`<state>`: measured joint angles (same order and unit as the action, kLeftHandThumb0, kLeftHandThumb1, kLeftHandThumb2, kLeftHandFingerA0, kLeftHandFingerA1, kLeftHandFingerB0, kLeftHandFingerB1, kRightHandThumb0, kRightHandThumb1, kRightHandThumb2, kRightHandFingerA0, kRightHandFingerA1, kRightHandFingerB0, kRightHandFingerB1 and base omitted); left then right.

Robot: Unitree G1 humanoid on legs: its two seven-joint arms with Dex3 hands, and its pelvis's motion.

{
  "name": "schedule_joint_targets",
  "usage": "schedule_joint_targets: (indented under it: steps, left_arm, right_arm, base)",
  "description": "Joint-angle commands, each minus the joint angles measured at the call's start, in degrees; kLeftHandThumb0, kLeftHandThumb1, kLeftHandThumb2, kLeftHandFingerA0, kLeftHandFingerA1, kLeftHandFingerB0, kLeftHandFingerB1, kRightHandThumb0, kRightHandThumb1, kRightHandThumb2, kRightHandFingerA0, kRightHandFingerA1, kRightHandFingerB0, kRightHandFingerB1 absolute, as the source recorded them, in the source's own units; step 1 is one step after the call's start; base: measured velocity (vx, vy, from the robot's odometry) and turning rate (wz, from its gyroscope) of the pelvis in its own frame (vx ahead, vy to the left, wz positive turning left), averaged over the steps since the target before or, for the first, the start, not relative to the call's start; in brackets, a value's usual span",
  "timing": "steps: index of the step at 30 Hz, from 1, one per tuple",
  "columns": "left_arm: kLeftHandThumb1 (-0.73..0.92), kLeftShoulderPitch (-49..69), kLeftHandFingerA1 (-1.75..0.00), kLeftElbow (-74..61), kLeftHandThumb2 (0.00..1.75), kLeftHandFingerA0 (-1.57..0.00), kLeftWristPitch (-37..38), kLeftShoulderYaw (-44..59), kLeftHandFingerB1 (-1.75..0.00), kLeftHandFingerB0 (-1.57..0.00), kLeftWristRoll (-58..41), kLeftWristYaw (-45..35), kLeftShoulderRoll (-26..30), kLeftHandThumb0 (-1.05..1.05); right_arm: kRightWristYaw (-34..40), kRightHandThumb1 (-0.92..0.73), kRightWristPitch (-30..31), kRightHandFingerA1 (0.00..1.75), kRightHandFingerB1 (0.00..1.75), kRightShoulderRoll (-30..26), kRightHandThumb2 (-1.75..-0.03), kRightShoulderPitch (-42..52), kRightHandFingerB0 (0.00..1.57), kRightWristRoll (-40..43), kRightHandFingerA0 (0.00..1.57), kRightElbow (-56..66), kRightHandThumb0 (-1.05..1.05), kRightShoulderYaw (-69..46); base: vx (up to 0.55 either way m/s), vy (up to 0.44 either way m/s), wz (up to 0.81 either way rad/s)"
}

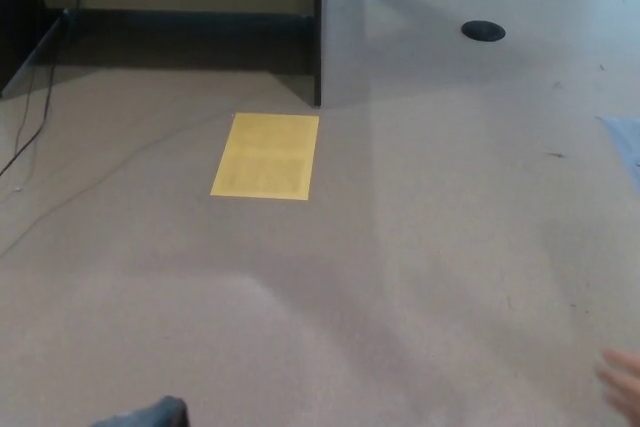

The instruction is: A person is holding a plastic bag and the robot extends its left hand to grab the bag by hooking its thumb into the holes at the top and brings its hand down by its side. Then it extends its arm again to hand the plastic bag back to the person.

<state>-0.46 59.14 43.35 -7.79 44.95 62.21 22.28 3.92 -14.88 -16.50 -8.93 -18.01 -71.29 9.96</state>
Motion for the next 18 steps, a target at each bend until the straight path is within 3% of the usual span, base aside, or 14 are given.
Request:
schedule_joint_targets:
  steps: [1,6,15,17,18]
  left_arm:
    - [0.74,-0.38,-1.69,-2.45,0.73,-0.87,1.02,-2.65,-1.41,-0.73,0.45,5.0,0.16,0.0]
    - [0.72,-0.71,-1.66,-10.16,0.76,-0.91,-2.62,-4.89,-1.36,-0.79,2.75,7.0,0.72,-0.01]
    - [0.73,-4.14,-1.72,-24.66,0.77,-0.83,-5.24,0.22,-1.46,-0.67,-3.55,-4.95,2.7,0.0]
    - [0.67,-7.62,-1.7,-26.3,0.82,-0.91,-5.81,1.4,-1.35,-0.82,-4.45,-7.25,3.26,-0.01]
    - [0.67,-7.88,-1.7,-26.63,0.82,-0.91,-5.96,1.68,-1.35,-0.82,-4.49,-7.83,3.22,-0.01]
  right_arm:
    - [-0.27,-0.67,-0.29,0.46,0.41,-0.73,-0.6,0.17,0.59,0.06,0.71,0.19,-0.32,-0.06]
    - [0.0,-0.67,-0.3,0.47,0.41,-0.75,-0.6,0.18,0.61,-0.39,0.72,0.2,-0.33,0.51]
    - [-0.27,-0.68,-0.07,0.46,0.4,-0.93,-0.59,0.52,0.59,-0.06,0.74,0.25,-0.34,0.41]
    - [-0.7,-0.68,-0.33,0.46,0.41,-1.09,-0.6,0.58,0.6,-0.11,0.73,0.24,-0.33,0.52]
    - [-0.77,-0.68,-0.3,0.46,0.41,-1.08,-0.6,0.6,0.6,-0.09,0.73,0.26,-0.33,0.52]
  base:
    - [0.0,0.0,0.0]
    - [0.0,0.0,0.0]
    - [0.0,0.0,0.0]
    - [0.0,0.0,0.0]
    - [0.0,0.0,0.0]
